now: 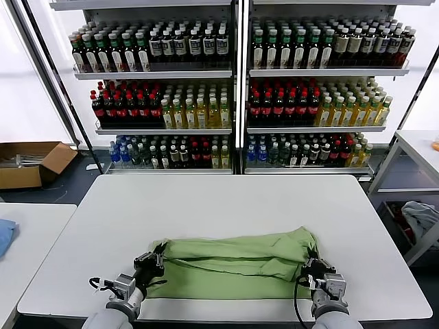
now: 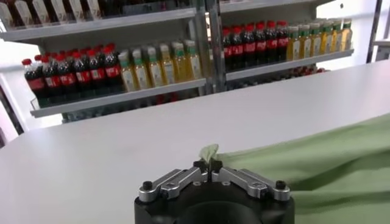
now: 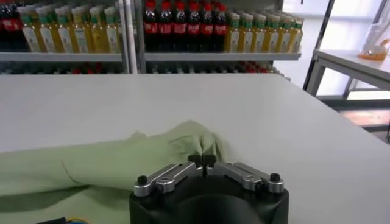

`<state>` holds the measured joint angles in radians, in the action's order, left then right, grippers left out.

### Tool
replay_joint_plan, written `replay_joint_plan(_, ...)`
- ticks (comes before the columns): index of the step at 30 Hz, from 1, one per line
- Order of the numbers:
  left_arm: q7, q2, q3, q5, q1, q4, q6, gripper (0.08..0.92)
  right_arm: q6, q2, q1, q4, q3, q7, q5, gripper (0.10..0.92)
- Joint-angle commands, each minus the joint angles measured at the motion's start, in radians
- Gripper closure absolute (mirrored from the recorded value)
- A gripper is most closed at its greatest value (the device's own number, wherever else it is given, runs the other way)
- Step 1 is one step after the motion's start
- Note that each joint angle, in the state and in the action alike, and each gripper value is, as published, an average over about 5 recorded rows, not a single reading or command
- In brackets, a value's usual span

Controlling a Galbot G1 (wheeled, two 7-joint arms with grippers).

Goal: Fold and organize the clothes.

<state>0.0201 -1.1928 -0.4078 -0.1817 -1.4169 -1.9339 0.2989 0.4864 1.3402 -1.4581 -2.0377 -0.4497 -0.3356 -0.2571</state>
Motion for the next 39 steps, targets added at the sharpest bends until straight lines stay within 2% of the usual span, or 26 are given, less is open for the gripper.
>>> replay_joint_plan(1,0.002,-0.006,0.002,0.026,-0.018,0.000,-0.003,0.913,-0.003,0.001,-0.015,0.015,0.004,-0.003,0.007,0.918)
replay_joint_plan(8,-0.002,-0.011,0.004,0.040,-0.018,-0.024,-0.004,0.906,-0.011,0.006,-0.047,0.007,0.033,0.004,0.053,0.918)
replay_joint_plan(11,-0.006,-0.017,0.006,0.039,-0.012,-0.036,-0.015,0.854,-0.021,0.010,-0.052,0.005,0.042,0.003,0.072,0.917)
replay_joint_plan(14,-0.016,-0.027,0.010,0.042,-0.010,-0.052,-0.025,0.769,-0.024,0.013,-0.050,0.001,0.039,-0.001,0.075,0.875)
replay_joint_plan(18,-0.034,-0.040,0.008,0.060,-0.021,-0.091,-0.019,0.657,-0.038,0.012,-0.060,-0.048,0.020,-0.008,0.073,0.765)
replay_joint_plan(24,-0.084,-0.075,-0.014,0.140,-0.044,-0.146,0.033,0.492,-0.080,0.005,-0.095,-0.221,-0.016,-0.017,0.064,0.591)
replay_joint_plan(32,-0.136,-0.139,-0.006,0.107,-0.070,-0.125,0.063,0.250,-0.114,0.008,-0.120,-0.330,0.024,-0.047,0.076,0.349)
replay_joint_plan(36,-0.162,-0.160,-0.006,0.026,-0.067,-0.109,0.079,0.188,-0.109,0.006,-0.104,-0.329,0.033,-0.052,0.077,0.240)
replay_joint_plan(39,-0.172,-0.169,-0.011,-0.016,-0.062,-0.093,0.086,0.179,-0.109,0.001,-0.102,-0.325,0.036,-0.053,0.077,0.208)
